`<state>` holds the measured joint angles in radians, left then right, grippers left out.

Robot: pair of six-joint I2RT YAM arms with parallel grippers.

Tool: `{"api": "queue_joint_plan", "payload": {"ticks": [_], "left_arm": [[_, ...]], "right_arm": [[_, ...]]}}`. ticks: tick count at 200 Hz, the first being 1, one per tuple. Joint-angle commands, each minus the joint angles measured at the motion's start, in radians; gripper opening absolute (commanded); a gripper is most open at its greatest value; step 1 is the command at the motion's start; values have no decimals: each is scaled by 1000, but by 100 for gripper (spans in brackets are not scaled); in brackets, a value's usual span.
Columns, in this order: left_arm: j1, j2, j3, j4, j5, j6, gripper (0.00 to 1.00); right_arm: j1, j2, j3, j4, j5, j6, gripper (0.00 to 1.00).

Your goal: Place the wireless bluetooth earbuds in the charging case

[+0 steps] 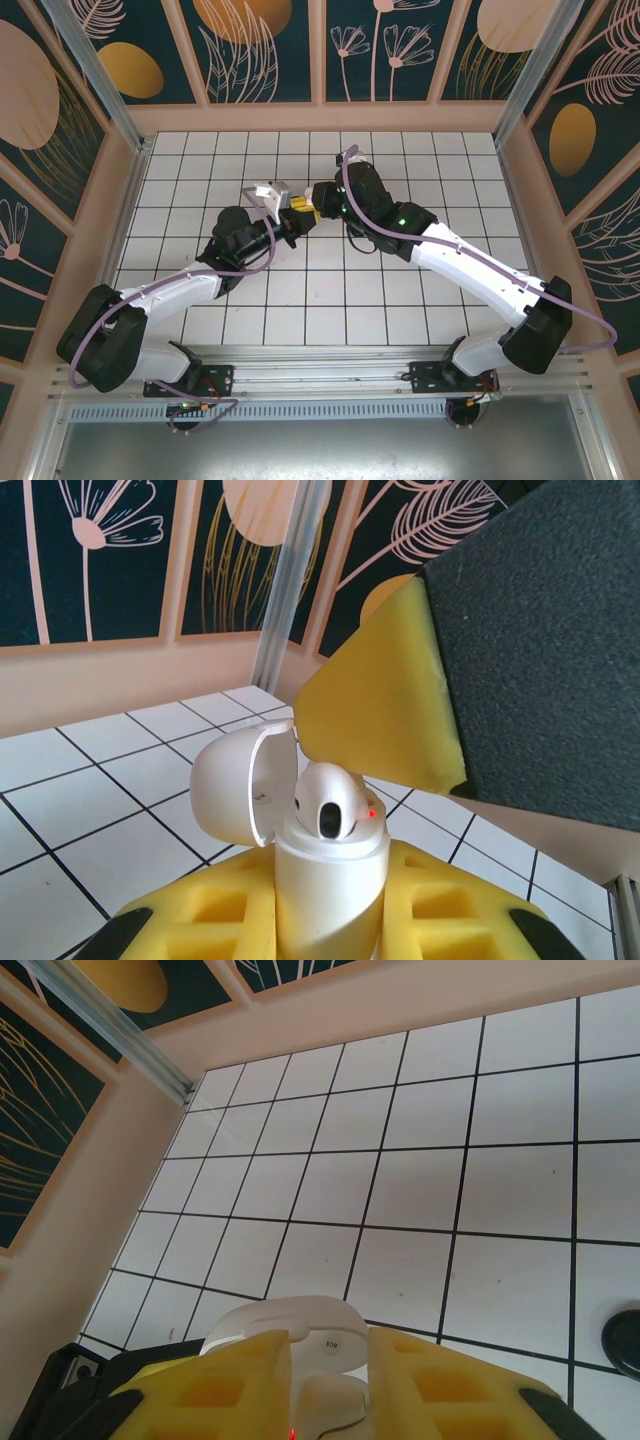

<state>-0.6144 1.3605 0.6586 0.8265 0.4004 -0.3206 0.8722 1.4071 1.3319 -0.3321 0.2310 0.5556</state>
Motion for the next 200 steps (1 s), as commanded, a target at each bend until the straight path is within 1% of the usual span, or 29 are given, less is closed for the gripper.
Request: {"api": "queue_joint_plan", "payload": {"ticks": [1,35,73,98,116,142,172,187,190,200], "left_arm": [[-5,-17,35,52,11,-14,19],[-5,-20,32,50,11,-13,19],[-6,-27,32,33,26,-6,19],[-6,-34,48,1,61,2,19],[-6,-40,62,-20,88,12,19],[-7,-53,97,-72,135,32,19],[-5,-57,141,-109,213,38,21],[-5,-55,167,-119,258,34,21],[-5,-54,171,-121,265,34,21],[-7,-50,185,-120,294,29,21]], "right_arm": [[11,-5,-12,5,-66,-8,30],[10,-10,-5,4,-72,-2,33],[1,-59,3,-7,-42,-13,34],[-36,-122,-16,2,-45,-21,35],[-87,-176,-52,27,-86,-22,37],[-187,-241,-94,43,-209,-28,39],[-302,-303,-144,90,-471,-39,44],[-320,-315,-159,116,-598,-40,48],[-348,-315,-161,120,-625,-40,49],[-370,-311,-163,134,-710,-40,51]]}}
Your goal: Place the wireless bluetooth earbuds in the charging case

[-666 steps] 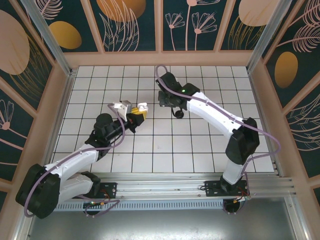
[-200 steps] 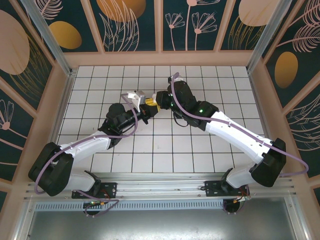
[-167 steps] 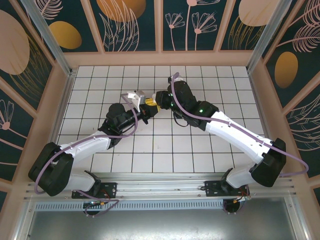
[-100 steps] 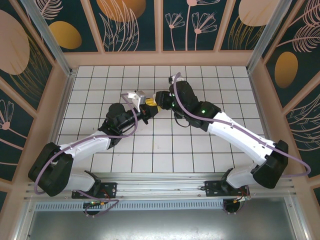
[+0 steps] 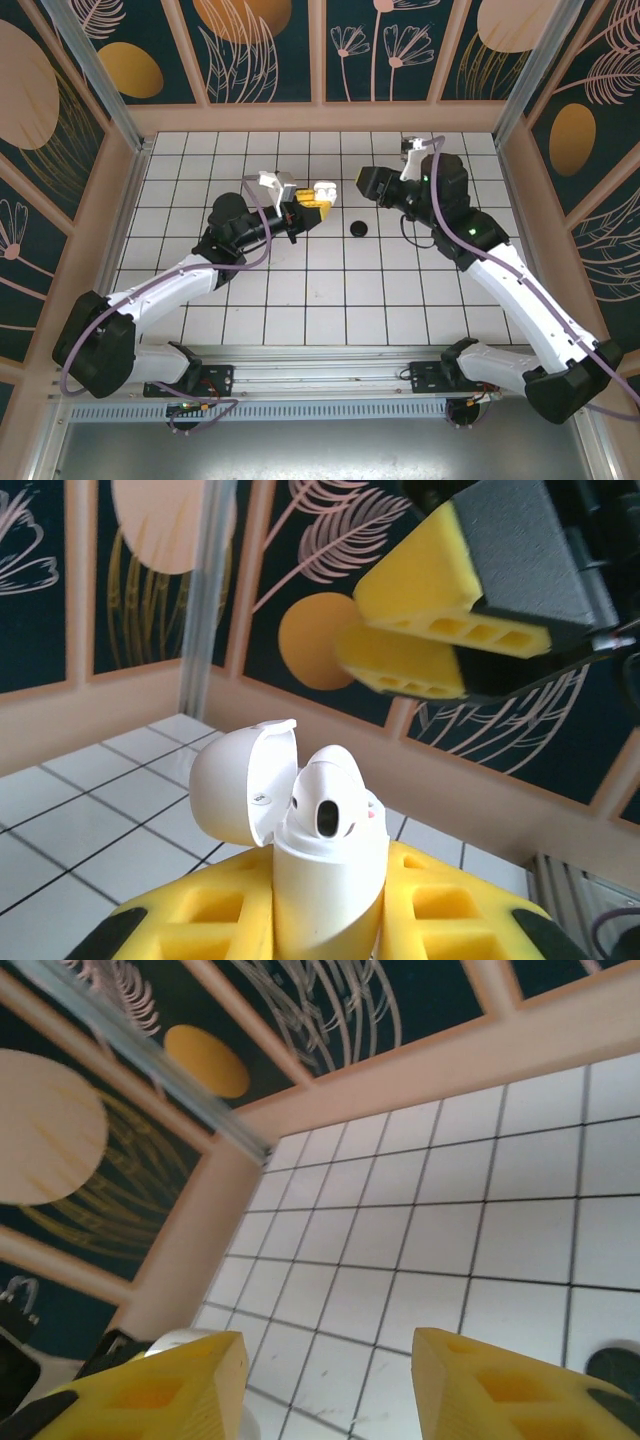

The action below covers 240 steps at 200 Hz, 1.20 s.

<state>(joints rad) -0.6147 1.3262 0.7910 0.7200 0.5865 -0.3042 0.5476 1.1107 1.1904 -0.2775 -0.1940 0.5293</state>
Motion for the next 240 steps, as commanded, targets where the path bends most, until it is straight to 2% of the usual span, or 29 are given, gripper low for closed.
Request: {"api": "queue_joint_plan", "payload": {"ticks": [1,26,82,99,148,224,240], "left_arm": [[-6,-14,55,-13,111,13,21],[-6,2,89,-10,165,-8,20],[-6,57,130,39,267,-99,19],[-5,79,134,72,297,-124,19],[-6,99,137,85,289,-143,19],[-5,84,87,63,221,-136,19],[-5,98,106,66,233,-167,19]], "right_arm": [[-48,-13,-20,82,-292,-14,51],[-67,17,-15,127,-469,-1,53],[-79,90,-14,245,-690,74,53],[-79,91,-29,244,-706,74,53],[-80,87,-53,263,-719,78,49],[-78,60,-78,203,-712,18,49],[-79,65,-81,207,-714,24,45]]}}
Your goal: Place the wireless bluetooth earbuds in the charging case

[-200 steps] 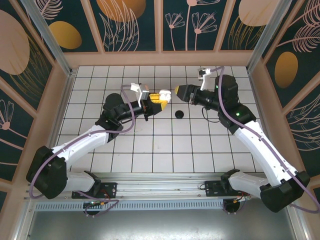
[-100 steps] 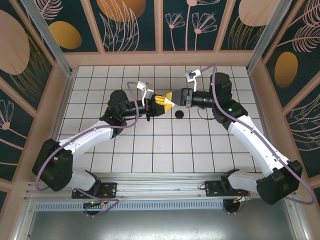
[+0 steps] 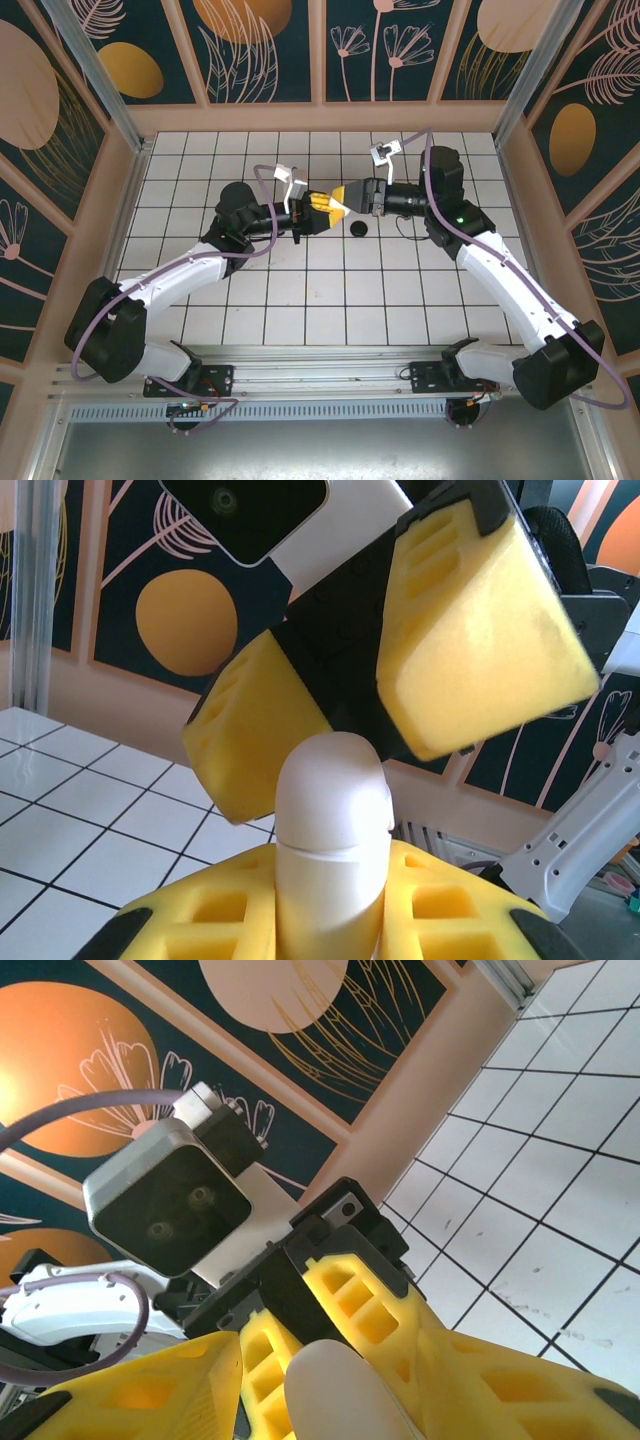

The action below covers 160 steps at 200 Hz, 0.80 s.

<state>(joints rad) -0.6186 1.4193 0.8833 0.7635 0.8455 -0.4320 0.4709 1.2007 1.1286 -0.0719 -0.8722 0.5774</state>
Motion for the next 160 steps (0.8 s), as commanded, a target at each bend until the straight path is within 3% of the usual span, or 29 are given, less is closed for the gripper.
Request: {"api": "queue_joint_plan", "payload": {"ticks": [1,43,89,111,160], "left_arm": [[-2,5,15,23,-25,-42,18],[-2,-4,44,-17,-29,-57,18],[-1,-45,28,-42,-56,-138,16],[-2,-42,12,-8,-74,-156,16],[-2,3,75,14,-59,-196,16]], "right_arm": [[-3,-25,-20,2,-36,-24,45],[-2,-20,-34,-72,57,-99,22],[22,-73,-88,-71,132,-147,18],[46,-119,-133,-51,171,-175,19],[71,-193,-174,-63,228,-180,43]]}}
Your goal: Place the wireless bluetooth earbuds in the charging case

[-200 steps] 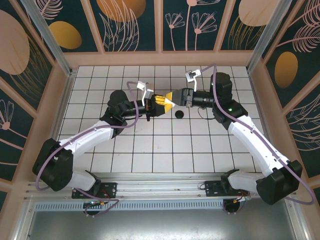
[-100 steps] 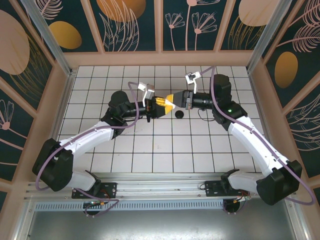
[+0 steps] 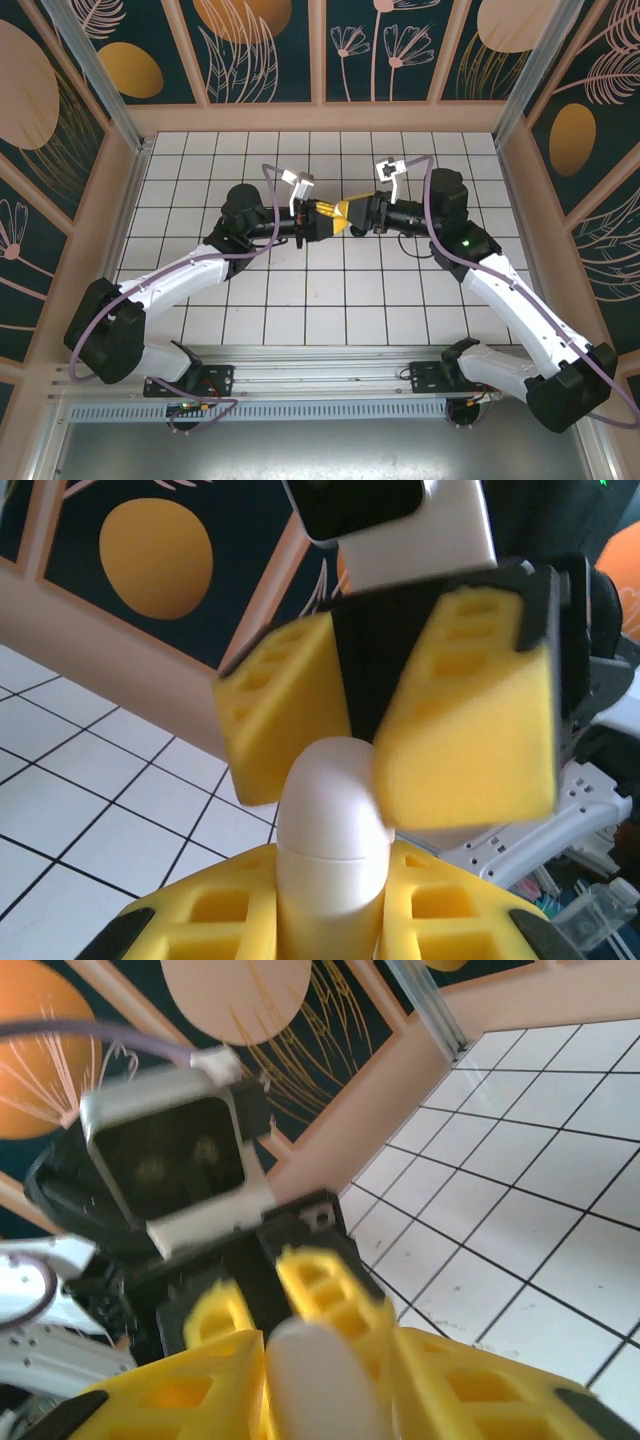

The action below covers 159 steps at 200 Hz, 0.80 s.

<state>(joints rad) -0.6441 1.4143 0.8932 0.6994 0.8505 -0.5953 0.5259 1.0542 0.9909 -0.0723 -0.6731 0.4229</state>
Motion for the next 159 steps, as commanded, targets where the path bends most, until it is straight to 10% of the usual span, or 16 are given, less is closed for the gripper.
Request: {"api": "queue_joint_plan", "payload": {"ticks": [1,159], "left_arm": [[23,8,65,77,-64,-33,16],[48,100,-86,-295,-372,150,18]], "right_arm": [[16,-47,-37,-63,30,-26,44],[-67,-10,-84,-205,454,149,58]]}}
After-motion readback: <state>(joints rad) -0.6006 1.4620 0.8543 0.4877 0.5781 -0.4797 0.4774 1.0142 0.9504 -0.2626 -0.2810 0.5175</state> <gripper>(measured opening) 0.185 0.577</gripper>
